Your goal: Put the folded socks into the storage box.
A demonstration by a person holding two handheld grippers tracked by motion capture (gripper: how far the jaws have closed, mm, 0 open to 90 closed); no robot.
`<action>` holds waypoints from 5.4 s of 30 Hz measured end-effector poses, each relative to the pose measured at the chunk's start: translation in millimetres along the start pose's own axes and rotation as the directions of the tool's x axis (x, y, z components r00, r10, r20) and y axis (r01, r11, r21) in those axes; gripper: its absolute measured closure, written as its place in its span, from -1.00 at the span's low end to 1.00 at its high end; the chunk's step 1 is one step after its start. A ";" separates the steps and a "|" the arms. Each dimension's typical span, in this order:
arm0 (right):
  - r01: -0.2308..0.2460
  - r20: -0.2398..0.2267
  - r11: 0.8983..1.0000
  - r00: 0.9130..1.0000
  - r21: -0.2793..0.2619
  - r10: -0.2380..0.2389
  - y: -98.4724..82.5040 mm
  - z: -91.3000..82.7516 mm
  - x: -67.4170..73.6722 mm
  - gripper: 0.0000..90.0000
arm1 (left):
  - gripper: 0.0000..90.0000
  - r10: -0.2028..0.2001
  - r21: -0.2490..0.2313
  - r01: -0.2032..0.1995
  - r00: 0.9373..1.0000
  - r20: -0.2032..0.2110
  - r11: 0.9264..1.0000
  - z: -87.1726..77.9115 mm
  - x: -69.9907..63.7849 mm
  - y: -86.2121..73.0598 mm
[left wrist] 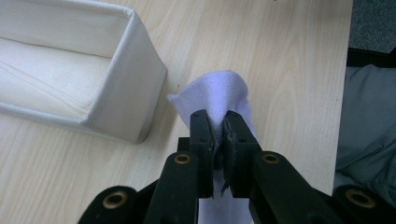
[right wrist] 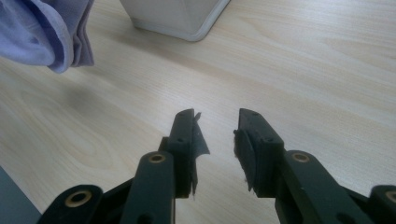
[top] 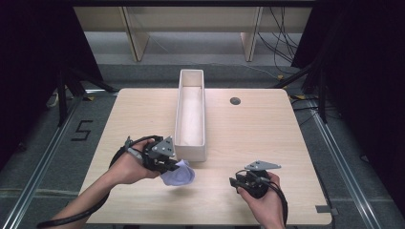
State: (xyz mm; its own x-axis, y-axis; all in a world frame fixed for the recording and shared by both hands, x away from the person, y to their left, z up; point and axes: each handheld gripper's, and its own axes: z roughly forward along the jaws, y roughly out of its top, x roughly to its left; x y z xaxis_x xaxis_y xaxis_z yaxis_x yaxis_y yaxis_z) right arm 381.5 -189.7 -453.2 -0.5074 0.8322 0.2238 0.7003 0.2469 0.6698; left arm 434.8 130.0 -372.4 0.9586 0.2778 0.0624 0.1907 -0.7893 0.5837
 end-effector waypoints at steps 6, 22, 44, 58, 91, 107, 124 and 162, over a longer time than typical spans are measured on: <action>-0.003 -0.004 1.000 1.000 0.021 0.003 -1.3 6.2 -6.2 0.50 | 0.85 -0.003 -0.001 0.003 1.000 -0.010 1.000 -1.4 2.3 0.6; -0.045 0.073 0.998 0.996 0.032 0.043 -11.9 -5.1 -18.5 0.49 | 0.86 0.017 -0.020 -0.017 1.000 -0.018 1.000 -9.7 7.7 15.5; -0.043 0.084 0.997 0.996 0.061 0.038 -10.8 -4.7 -20.6 0.46 | 0.86 0.058 -0.021 -0.059 0.997 -0.048 0.998 -24.3 27.4 41.9; -0.040 0.082 0.998 0.996 0.048 0.036 -10.8 -5.1 -21.6 0.46 | 0.86 0.050 -0.014 -0.051 0.997 -0.056 0.999 -31.2 39.4 51.6; -0.029 0.070 0.999 0.997 0.030 0.027 -11.6 -2.5 -21.8 0.46 | 0.86 0.083 -0.006 -0.084 0.991 -0.104 0.996 -36.6 74.5 83.5; -0.028 0.082 0.999 0.996 0.036 0.025 -11.1 -3.9 -23.0 0.47 | 0.85 0.066 -0.019 -0.069 0.990 -0.123 0.997 -22.4 96.6 84.8; -0.020 0.078 0.999 0.997 0.034 0.017 -11.1 -2.9 -24.2 0.47 | 0.85 0.079 0.013 -0.078 0.991 -0.107 0.997 -3.4 101.6 83.0; -0.024 0.073 0.999 0.997 0.037 0.022 -12.3 -0.3 -22.4 0.47 | 0.85 0.062 0.067 -0.056 0.993 -0.097 0.996 26.1 109.9 73.5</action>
State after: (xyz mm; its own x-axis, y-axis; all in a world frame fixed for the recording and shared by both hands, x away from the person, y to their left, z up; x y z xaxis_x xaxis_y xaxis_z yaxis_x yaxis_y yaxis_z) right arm 384.2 -211.5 -466.3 -0.4540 0.8714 0.1857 0.7306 0.2448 0.6374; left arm 559.7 88.2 -343.8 0.9436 0.2799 0.1769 0.1505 -0.8385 0.5237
